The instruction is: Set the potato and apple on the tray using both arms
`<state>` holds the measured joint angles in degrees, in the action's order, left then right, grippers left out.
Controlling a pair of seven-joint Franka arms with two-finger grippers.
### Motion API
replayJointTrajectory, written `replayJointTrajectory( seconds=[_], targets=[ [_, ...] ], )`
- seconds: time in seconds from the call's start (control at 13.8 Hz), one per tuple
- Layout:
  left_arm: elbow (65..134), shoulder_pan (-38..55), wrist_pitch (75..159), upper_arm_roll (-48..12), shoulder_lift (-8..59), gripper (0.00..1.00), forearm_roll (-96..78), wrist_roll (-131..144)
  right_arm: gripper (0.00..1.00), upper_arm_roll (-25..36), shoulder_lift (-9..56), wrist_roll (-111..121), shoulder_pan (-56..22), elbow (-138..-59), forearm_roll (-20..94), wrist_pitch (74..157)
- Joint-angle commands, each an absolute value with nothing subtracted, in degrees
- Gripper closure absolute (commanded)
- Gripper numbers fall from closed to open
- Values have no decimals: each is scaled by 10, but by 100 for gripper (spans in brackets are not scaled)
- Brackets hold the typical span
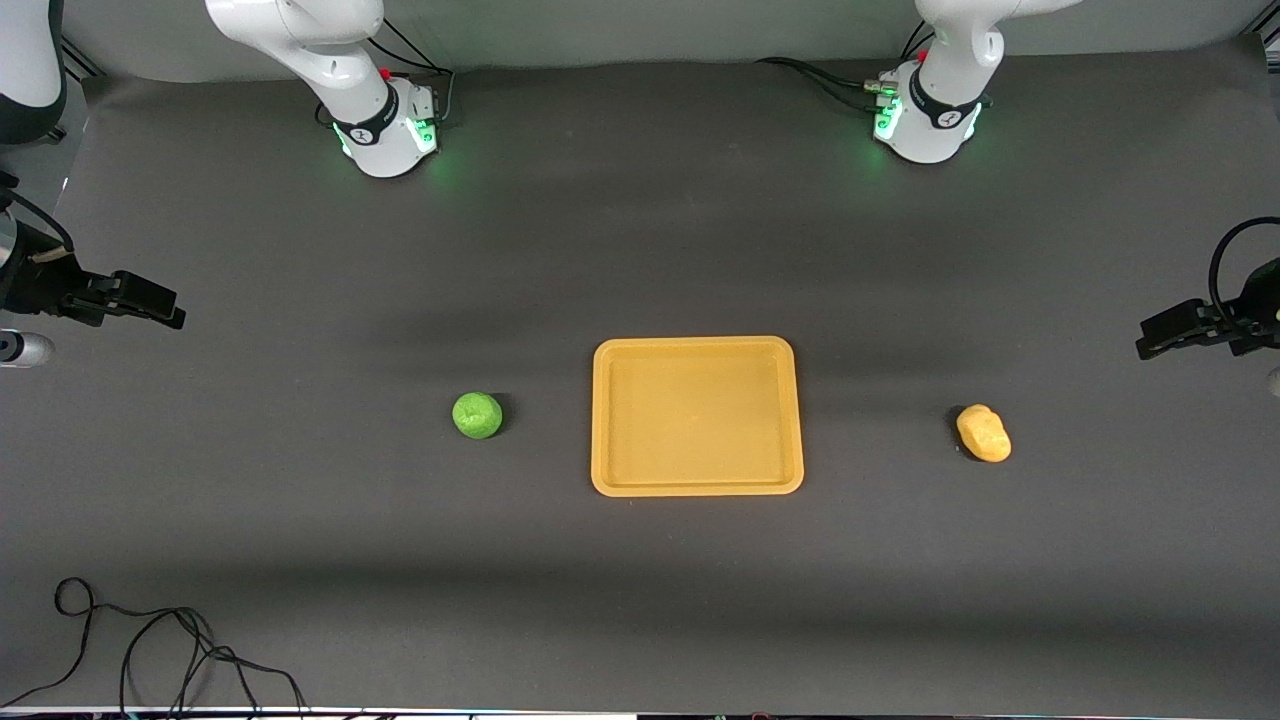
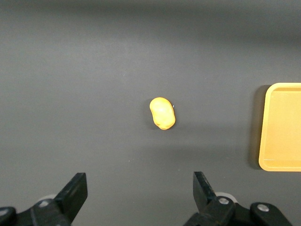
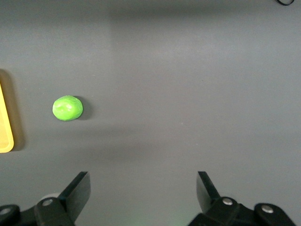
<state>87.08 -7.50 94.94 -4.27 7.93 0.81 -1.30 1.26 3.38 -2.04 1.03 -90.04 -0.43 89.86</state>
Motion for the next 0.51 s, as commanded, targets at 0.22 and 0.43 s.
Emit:
replayJointTrajectory(
  seconds=[0.22, 0.43],
  targets=[
    [867, -70, 939, -40, 76, 0, 6, -7, 0, 9, 33, -19, 11, -896, 3, 901],
    [867, -70, 953, -40, 85, 0, 9, -9, 0, 9, 34, -20, 4, -895, 2, 902]
  ],
)
